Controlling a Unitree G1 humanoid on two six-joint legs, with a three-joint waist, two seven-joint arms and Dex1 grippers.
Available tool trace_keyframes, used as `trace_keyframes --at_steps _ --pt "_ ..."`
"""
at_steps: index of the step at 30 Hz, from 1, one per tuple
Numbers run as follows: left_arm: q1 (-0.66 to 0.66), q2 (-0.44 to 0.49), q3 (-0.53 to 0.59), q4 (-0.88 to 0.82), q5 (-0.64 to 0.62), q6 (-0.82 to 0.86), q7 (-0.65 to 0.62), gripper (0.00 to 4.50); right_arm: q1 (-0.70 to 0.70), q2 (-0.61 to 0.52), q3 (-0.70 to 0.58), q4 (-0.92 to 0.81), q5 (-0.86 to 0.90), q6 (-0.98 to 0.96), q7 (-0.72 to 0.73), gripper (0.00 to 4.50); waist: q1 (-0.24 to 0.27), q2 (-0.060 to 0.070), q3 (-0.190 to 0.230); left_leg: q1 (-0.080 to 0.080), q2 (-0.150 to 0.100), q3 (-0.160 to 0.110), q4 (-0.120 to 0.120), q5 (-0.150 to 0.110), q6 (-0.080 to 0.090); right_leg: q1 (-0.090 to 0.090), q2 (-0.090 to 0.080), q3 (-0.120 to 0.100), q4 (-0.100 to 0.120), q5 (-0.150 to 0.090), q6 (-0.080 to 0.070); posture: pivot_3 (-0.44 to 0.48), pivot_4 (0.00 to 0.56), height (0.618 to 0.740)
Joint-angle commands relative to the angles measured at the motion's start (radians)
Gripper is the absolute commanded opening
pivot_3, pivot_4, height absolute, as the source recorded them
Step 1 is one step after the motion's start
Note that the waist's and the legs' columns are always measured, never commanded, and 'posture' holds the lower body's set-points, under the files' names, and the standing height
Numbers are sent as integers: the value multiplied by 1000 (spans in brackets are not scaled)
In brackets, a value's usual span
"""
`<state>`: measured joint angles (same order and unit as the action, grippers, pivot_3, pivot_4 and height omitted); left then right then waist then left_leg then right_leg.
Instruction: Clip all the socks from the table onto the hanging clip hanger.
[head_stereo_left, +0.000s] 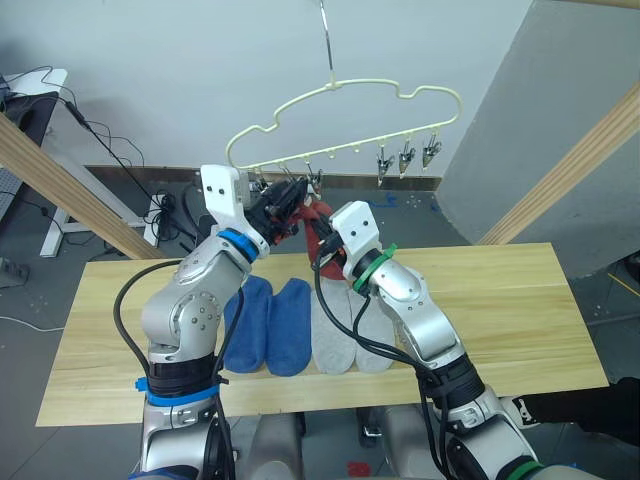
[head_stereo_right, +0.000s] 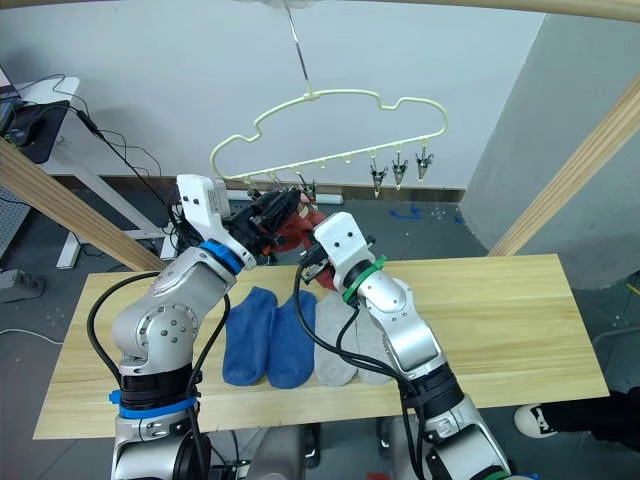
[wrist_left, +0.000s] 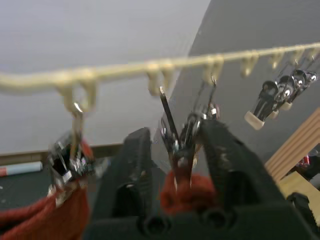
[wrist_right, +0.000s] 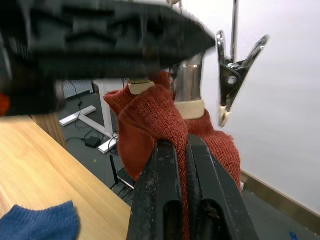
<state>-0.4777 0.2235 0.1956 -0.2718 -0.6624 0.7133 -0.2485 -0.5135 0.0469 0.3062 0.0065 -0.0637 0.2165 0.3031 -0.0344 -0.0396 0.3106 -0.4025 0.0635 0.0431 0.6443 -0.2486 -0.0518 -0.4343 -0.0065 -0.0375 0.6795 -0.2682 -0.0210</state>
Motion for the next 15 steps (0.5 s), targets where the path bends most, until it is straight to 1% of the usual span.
trace_keyframes --at_steps 1,5,10,13,15 --pt "11 11 11 -61 -33 13 -2 3000 -14 18 4 -17 5 -31 -4 0 0 0 0 0 0 0 0 0 0 0 0 0 0 0 0 -87 295 740" --pt "41 34 14 -96 -46 31 -12 3000 -13 21 9 -13 9 -29 3 0 -1 0 0 0 0 0 0 0 0 0 0 0 0 0 0 -83 295 740" --pt "72 73 11 -124 -34 21 -24 3000 -10 24 12 -11 18 -24 14 0 0 0 0 0 0 0 0 0 0 0 0 0 0 0 0 -75 295 740" --pt "84 89 -1 -134 -16 3 -34 3029 -2 19 13 -17 20 -17 20 817 1 0 0 0 0 0 0 0 0 0 0 0 0 0 0 -73 296 740" --pt "92 94 -9 -138 -2 -13 -38 3029 1 12 16 -21 14 -7 26 1478 1 0 0 0 0 0 0 0 0 0 0 0 0 0 0 -75 296 740"
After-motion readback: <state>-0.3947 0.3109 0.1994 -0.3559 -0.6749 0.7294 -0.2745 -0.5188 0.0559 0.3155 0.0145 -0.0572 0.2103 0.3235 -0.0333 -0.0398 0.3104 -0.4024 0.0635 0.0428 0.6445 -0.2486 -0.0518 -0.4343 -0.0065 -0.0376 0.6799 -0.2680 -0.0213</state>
